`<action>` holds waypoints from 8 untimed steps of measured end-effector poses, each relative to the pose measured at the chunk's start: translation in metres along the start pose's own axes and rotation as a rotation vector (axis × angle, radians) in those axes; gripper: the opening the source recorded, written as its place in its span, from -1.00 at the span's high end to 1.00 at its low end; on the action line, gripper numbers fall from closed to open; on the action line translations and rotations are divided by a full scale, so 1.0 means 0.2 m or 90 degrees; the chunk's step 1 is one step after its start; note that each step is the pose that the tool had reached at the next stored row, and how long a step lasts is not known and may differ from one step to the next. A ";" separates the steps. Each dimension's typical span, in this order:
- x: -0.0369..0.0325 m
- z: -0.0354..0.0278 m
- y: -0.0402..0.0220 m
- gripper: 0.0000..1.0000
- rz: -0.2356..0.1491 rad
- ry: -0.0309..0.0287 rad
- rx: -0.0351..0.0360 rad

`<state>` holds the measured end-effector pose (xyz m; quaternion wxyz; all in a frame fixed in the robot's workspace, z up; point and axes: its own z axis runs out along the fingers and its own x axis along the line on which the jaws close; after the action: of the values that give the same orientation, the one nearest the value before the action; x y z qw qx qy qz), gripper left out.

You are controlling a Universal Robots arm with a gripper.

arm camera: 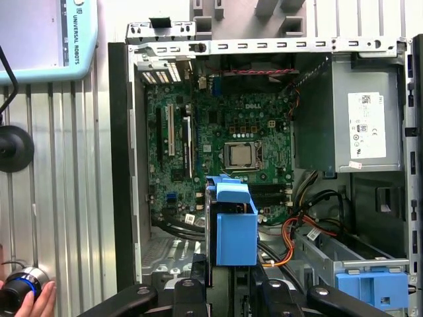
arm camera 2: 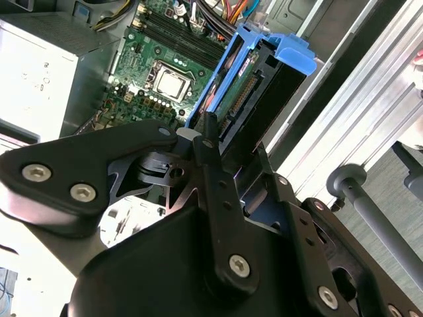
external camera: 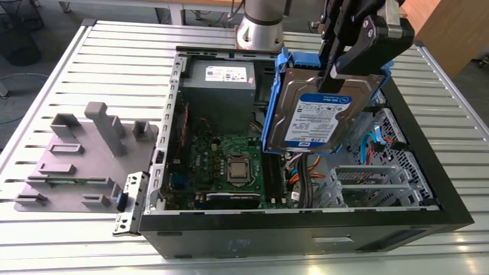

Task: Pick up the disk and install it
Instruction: 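Insert the disk into the insertion slot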

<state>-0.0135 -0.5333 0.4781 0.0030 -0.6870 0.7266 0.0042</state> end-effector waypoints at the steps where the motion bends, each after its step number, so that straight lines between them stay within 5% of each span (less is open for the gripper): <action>1: 0.001 0.000 0.000 0.30 0.000 0.0001 0.0000; 8: 0.042 0.000 -0.002 0.30 0.000 0.0009 0.0001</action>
<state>-0.0135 -0.5417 0.4781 0.0025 -0.6870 0.7266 0.0037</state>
